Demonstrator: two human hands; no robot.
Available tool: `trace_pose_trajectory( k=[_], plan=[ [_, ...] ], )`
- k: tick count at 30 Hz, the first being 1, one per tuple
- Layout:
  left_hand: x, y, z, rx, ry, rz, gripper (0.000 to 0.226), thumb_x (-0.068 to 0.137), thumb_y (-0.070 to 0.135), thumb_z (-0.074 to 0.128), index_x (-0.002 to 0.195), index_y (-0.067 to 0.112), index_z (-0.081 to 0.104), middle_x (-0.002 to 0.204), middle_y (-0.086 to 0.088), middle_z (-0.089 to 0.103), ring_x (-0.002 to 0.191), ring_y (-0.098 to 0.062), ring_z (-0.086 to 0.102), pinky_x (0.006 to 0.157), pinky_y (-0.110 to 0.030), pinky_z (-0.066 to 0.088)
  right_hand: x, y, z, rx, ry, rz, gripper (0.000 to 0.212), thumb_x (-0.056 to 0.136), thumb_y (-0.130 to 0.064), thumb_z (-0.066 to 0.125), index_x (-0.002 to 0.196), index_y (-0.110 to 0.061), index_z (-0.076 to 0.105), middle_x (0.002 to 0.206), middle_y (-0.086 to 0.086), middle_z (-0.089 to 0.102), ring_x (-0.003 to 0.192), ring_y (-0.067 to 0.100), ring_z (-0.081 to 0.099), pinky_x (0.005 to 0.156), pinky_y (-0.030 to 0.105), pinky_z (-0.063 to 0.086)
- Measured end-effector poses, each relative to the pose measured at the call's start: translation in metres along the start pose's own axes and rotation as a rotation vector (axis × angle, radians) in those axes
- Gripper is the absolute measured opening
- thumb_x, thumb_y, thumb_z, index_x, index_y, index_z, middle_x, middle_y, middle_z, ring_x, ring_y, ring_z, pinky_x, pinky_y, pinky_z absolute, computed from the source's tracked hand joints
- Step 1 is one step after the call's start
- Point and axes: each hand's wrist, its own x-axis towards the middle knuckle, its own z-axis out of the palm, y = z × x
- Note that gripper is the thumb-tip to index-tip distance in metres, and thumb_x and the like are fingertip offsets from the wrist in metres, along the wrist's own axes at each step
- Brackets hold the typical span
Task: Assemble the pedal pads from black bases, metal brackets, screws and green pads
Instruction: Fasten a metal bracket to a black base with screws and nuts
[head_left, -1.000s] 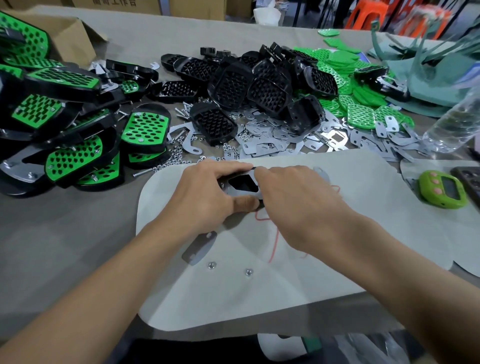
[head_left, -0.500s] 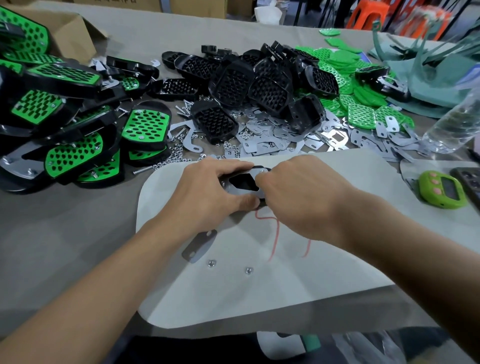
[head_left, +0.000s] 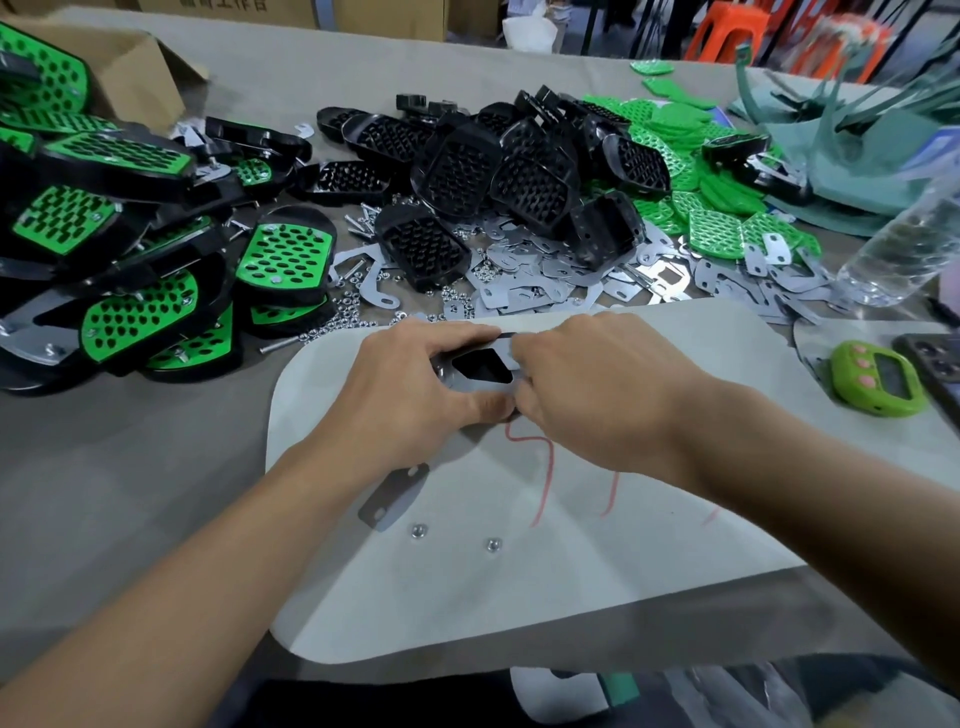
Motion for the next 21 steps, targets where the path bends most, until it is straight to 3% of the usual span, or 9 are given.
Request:
trace_pose_trajectory(
  k=[2, 3, 5, 7, 9, 12, 17, 21],
  plan=[
    [0.0, 0.001, 0.0, 0.016, -0.01, 0.014, 0.06, 0.062, 0.053, 0.092, 0.118, 0.049, 0.071, 0.106, 0.017, 0.072, 0.1, 0.001, 0.063, 0.081, -0.009, 0.043, -0.001, -0.003, -0.001, -0.01, -0.016, -0.052, 0.006, 0.095, -0.02, 0.042, 0.092, -0.025, 0.041, 0.068, -0.003, 0.038, 0.055, 0.016, 0.028, 0.055, 0.038, 0.028],
    [0.0, 0.001, 0.0, 0.024, -0.009, 0.013, 0.061, 0.062, 0.053, 0.092, 0.119, 0.049, 0.071, 0.105, 0.016, 0.072, 0.098, 0.0, 0.063, 0.081, -0.011, 0.044, -0.002, -0.005, -0.002, -0.035, -0.02, -0.088, 0.007, 0.094, -0.017, 0.041, 0.095, -0.024, 0.042, 0.069, -0.002, 0.041, 0.055, 0.017, 0.028, 0.059, 0.038, 0.028],
    [0.0, 0.001, 0.001, 0.029, -0.002, 0.007, 0.063, 0.06, 0.054, 0.092, 0.12, 0.048, 0.071, 0.106, 0.015, 0.071, 0.097, 0.0, 0.062, 0.079, -0.009, 0.042, -0.002, -0.007, -0.001, -0.13, 0.001, -0.183, 0.003, 0.094, -0.018, 0.041, 0.092, -0.021, 0.042, 0.068, -0.002, 0.039, 0.056, 0.021, 0.029, 0.067, 0.036, 0.025],
    [0.0, 0.0, 0.002, 0.023, 0.004, 0.005, 0.065, 0.059, 0.054, 0.092, 0.12, 0.047, 0.071, 0.107, 0.014, 0.071, 0.097, 0.0, 0.062, 0.079, -0.007, 0.041, -0.004, -0.01, -0.001, -0.197, 0.03, -0.216, 0.009, 0.094, -0.019, 0.041, 0.085, -0.019, 0.04, 0.063, -0.002, 0.031, 0.053, 0.02, 0.027, 0.065, 0.034, 0.023],
    [0.0, 0.0, 0.002, 0.013, 0.008, 0.004, 0.065, 0.059, 0.055, 0.092, 0.12, 0.047, 0.071, 0.108, 0.014, 0.071, 0.098, 0.002, 0.061, 0.079, -0.005, 0.04, -0.006, -0.011, -0.002, -0.226, 0.042, -0.176, 0.022, 0.093, -0.021, 0.043, 0.074, -0.019, 0.032, 0.06, -0.002, 0.027, 0.051, 0.018, 0.023, 0.053, 0.033, 0.015],
    [-0.001, -0.001, 0.002, 0.009, 0.025, 0.006, 0.064, 0.059, 0.056, 0.092, 0.119, 0.047, 0.072, 0.105, 0.018, 0.07, 0.098, 0.009, 0.058, 0.078, -0.003, 0.038, -0.009, -0.012, 0.001, -0.206, 0.049, -0.114, 0.036, 0.09, -0.021, 0.045, 0.068, -0.019, 0.017, 0.06, -0.001, 0.025, 0.049, 0.019, 0.021, 0.048, 0.035, 0.008],
    [-0.001, -0.001, 0.003, 0.0, 0.03, -0.001, 0.065, 0.058, 0.052, 0.093, 0.119, 0.043, 0.073, 0.103, 0.028, 0.066, 0.096, 0.027, 0.05, 0.08, 0.004, 0.034, -0.01, -0.015, 0.012, -0.103, 0.072, 0.047, 0.025, 0.088, -0.023, 0.049, 0.077, -0.019, 0.028, 0.069, 0.002, 0.041, 0.051, 0.02, 0.017, 0.049, 0.035, 0.008],
    [-0.001, -0.002, 0.003, 0.015, 0.03, -0.014, 0.066, 0.058, 0.053, 0.093, 0.12, 0.048, 0.071, 0.108, 0.022, 0.066, 0.1, 0.021, 0.051, 0.079, 0.004, 0.034, -0.01, -0.008, 0.023, -0.144, 0.141, 0.033, 0.025, 0.094, -0.017, 0.046, 0.078, -0.021, 0.026, 0.063, 0.0, 0.037, 0.051, 0.025, 0.029, 0.052, 0.036, 0.018]
  ],
)
